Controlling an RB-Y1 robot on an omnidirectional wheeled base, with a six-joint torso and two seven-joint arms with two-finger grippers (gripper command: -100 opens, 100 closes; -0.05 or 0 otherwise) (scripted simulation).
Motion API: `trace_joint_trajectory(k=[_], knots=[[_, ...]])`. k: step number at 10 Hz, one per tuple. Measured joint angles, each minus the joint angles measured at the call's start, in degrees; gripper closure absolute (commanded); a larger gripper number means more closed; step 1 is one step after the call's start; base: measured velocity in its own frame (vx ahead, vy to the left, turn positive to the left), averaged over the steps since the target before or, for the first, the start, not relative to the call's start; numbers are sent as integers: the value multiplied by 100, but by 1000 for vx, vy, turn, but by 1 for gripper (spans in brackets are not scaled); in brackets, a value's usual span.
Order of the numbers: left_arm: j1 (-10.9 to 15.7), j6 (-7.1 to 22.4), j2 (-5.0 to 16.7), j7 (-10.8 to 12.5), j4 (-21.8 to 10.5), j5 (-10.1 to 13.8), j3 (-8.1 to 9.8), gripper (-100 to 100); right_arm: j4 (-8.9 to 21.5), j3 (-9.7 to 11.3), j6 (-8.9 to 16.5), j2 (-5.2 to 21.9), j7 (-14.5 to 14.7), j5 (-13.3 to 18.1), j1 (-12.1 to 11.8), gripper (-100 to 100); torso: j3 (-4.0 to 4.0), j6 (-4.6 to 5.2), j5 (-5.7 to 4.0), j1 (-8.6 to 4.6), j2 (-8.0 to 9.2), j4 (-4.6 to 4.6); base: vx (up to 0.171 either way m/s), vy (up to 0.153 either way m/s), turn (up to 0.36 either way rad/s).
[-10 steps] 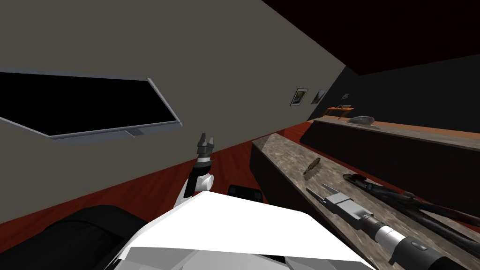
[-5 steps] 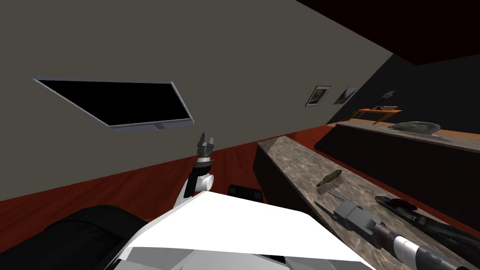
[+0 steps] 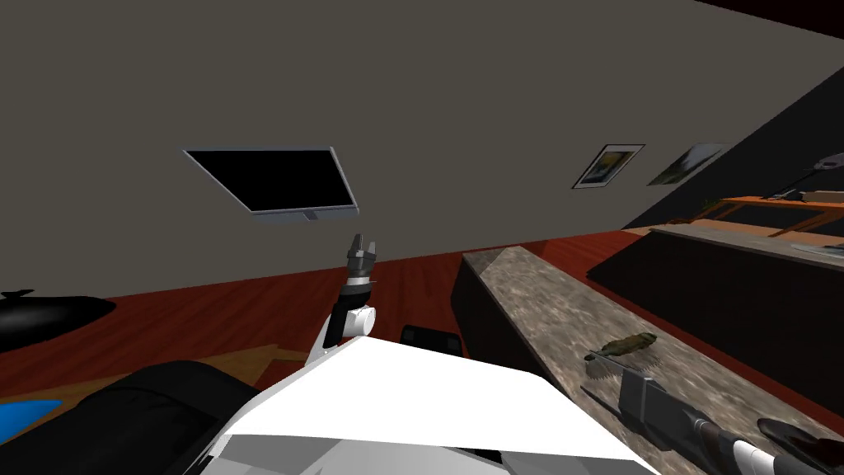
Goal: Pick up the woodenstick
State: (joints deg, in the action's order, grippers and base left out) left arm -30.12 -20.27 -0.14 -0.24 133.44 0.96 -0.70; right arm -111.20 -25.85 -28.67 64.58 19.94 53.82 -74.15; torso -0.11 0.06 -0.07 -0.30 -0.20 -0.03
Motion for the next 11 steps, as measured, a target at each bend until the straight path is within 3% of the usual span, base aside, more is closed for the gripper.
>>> trace_joint_trajectory(k=[5,6,11], knots=[[-1,0,0,0,0,0,1,0,467,-72,-269,481,630,757,-283,-100,-1,3,-3,-8,-2,0,13,-72,283],[0,0,1,0,0,0,1,0,648,-25,-344,592,823,934,-292,-100,-3,0,-4,-16,-5,-1,4,-81,95],[-1,0,1,0,0,0,1,0,980,-143,-577,1034,1251,1623,-570,-100,-4,6,-3,-11,-7,-1,3,-76,145]])
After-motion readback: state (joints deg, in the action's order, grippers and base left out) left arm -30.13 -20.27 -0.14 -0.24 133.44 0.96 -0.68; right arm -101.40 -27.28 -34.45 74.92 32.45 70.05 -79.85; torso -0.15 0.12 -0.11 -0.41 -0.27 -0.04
